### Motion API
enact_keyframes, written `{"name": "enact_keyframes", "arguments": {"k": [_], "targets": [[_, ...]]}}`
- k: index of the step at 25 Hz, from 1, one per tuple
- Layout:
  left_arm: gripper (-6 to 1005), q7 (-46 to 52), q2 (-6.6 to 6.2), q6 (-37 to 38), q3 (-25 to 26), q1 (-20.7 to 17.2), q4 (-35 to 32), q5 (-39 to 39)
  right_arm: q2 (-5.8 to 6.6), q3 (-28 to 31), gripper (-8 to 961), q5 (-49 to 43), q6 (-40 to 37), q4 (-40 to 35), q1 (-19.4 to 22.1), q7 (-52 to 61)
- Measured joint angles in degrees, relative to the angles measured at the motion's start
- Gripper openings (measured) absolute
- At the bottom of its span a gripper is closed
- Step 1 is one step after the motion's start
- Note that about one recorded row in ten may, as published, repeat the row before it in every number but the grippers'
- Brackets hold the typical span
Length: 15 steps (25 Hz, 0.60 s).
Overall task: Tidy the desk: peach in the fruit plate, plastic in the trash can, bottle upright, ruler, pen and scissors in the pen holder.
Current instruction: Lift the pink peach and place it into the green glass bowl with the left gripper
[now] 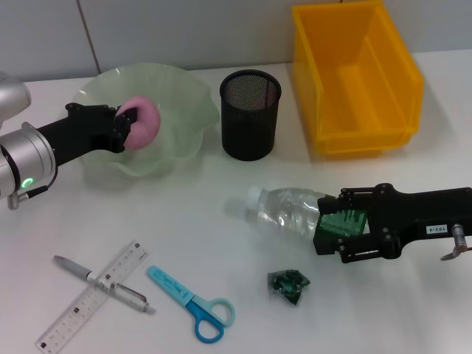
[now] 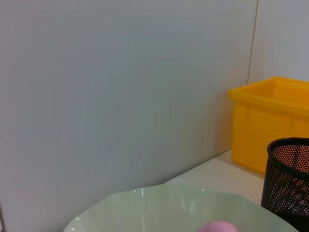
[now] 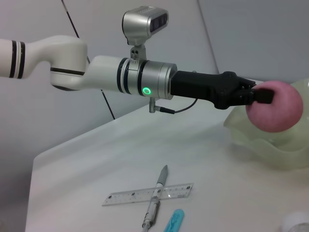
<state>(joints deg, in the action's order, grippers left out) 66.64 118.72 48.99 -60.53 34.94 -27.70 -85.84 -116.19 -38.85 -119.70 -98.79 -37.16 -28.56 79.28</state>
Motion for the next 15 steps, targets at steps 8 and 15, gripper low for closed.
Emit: {"name": "enact_keyframes", "arguments": {"k": [8,15], "targets": [[74,0.4,-0.01,-0.2,-0.1,0.3,0.0,0.0,0.00,0.0,789,0.0,0.0,0.0,-0.1,0.0],[323,0.4,-0.05,-0.2,-0.6,0.4,0.0,-0.1,-0.03,0.0,790,0.0,0.0,0.0,-0.1,0.0]]}}
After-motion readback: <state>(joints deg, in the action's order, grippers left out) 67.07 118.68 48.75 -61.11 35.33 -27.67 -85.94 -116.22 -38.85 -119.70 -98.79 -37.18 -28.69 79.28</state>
